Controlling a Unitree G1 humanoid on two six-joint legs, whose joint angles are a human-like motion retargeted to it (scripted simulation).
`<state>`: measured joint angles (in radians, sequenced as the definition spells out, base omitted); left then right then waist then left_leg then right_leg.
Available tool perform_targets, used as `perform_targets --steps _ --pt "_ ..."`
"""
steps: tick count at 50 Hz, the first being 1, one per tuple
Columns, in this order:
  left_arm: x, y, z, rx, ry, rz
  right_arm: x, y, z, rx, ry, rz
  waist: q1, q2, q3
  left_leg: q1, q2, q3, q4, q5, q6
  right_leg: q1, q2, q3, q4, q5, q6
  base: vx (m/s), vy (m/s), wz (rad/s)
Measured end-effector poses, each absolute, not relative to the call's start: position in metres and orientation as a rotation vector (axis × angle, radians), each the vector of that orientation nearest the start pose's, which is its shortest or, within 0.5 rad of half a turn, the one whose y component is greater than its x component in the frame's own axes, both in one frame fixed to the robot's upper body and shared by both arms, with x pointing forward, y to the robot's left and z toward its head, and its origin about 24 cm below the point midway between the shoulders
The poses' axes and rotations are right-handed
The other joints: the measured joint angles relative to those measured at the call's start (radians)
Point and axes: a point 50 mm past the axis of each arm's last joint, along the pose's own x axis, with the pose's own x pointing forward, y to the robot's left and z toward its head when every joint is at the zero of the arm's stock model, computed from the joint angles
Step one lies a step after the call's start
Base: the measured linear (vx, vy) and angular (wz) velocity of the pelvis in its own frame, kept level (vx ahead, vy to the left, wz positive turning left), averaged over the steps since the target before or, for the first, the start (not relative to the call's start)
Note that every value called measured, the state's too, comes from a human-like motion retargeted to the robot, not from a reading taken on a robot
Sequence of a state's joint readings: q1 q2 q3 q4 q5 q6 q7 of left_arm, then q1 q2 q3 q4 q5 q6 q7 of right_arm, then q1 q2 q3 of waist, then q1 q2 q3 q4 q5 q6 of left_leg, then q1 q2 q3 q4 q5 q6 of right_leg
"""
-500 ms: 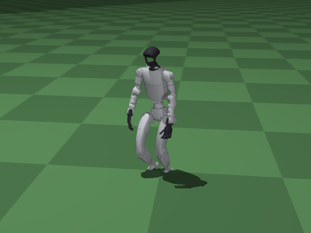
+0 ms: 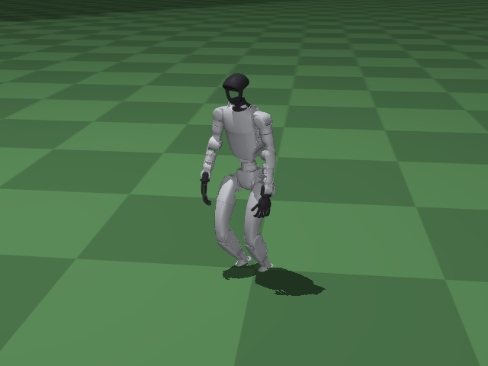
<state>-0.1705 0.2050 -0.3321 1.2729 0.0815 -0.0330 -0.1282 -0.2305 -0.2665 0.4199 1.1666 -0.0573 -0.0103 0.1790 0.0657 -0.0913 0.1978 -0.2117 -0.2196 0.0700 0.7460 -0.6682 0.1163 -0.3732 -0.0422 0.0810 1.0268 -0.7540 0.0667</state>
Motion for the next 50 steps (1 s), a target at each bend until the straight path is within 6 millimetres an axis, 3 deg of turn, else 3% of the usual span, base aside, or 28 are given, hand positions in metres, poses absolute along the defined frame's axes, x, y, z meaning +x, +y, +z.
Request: perform_targets --steps 5,10,18,22,25,30,34,37,40,45,50 --pt "0.143 0.188 -0.155 0.404 1.115 -0.344 0.183 -0.202 -0.133 -0.487 1.001 0.399 -0.018 -0.024 0.017 -0.008 -0.033 0.014 0.019 0.003 0.007 -0.028 -0.032 0.017 0.074 -0.008 0.010 -0.02 0.03 0.02" --pt "0.154 0.185 -0.151 0.404 1.086 -0.348 0.194 -0.209 -0.125 -0.484 0.963 0.384 -0.045 -0.051 0.003 0.005 -0.076 0.012 -0.091 0.050 0.016 -0.092 -0.073 0.031 0.114 0.012 0.030 -0.04 0.06 0.04" --pt "0.151 0.195 -0.151 0.455 1.094 -0.313 0.197 -0.211 -0.121 -0.487 0.918 0.374 -0.062 -0.082 0.014 -0.070 -0.097 0.060 -0.005 0.041 0.016 -0.157 -0.189 -0.046 0.307 -0.045 -0.017 -0.07 0.01 -0.07" --pt "0.148 0.205 -0.151 0.490 1.101 -0.288 0.199 -0.212 -0.118 -0.496 0.897 0.374 -0.049 -0.087 -0.006 -0.109 -0.099 0.060 0.015 0.046 0.004 -0.118 -0.158 -0.057 0.312 -0.040 -0.007 -0.02 -0.01 -0.01" --pt "0.143 0.212 -0.152 0.515 1.113 -0.281 0.198 -0.214 -0.119 -0.508 0.901 0.379 -0.017 -0.063 -0.016 -0.168 -0.050 0.069 0.128 0.032 -0.027 -0.057 -0.084 -0.072 0.228 -0.044 -0.010 -0.04 -0.01 -0.14" --pt "0.134 0.212 -0.154 0.524 1.132 -0.313 0.206 -0.218 -0.114 -0.565 0.884 0.385 0.082 0.058 -0.025 -0.403 0.143 0.055 0.544 0.087 -0.156 -0.020 0.095 -0.118 0.102 -0.069 -0.090 -0.09 0.02 -0.54" --pt "0.128 0.207 -0.157 0.507 1.151 -0.340 0.222 -0.224 -0.103 -0.619 0.845 0.370 0.142 0.114 -0.043 -0.554 0.291 0.048 0.785 0.105 -0.160 -0.027 0.191 -0.117 0.062 -0.079 -0.126 -0.03 0.06 -0.51" --pt "0.122 0.204 -0.160 0.491 1.166 -0.354 0.228 -0.228 -0.099 -0.634 0.836 0.350 0.159 0.113 -0.046 -0.597 0.331 0.050 0.852 0.099 -0.137 -0.028 0.201 -0.101 0.068 -0.083 -0.124 0.03 0.07 -0.27" --pt "0.113 0.203 -0.162 0.466 1.195 -0.357 0.229 -0.232 -0.098 -0.628 0.837 0.322 0.154 0.091 -0.048 -0.570 0.303 0.061 0.812 0.074 -0.115 -0.033 0.163 -0.082 0.094 -0.069 -0.102 0.08 0.08 -0.06" --pt "0.117 0.198 -0.162 0.449 1.192 -0.337 0.222 -0.238 -0.101 -0.613 0.858 0.282 0.099 0.034 -0.036 -0.422 0.146 0.091 0.590 -0.008 -0.060 -0.078 0.020 -0.075 0.262 0.019 -0.031 0.10 0.08 0.14" --pt "0.146 0.198 -0.153 0.458 1.110 -0.265 0.210 -0.238 -0.108 -0.564 0.892 0.258 0.013 -0.013 -0.012 -0.289 -0.007 0.082 0.352 -0.058 0.006 -0.248 -0.110 -0.059 0.574 0.196 0.007 0.08 0.09 0.17"
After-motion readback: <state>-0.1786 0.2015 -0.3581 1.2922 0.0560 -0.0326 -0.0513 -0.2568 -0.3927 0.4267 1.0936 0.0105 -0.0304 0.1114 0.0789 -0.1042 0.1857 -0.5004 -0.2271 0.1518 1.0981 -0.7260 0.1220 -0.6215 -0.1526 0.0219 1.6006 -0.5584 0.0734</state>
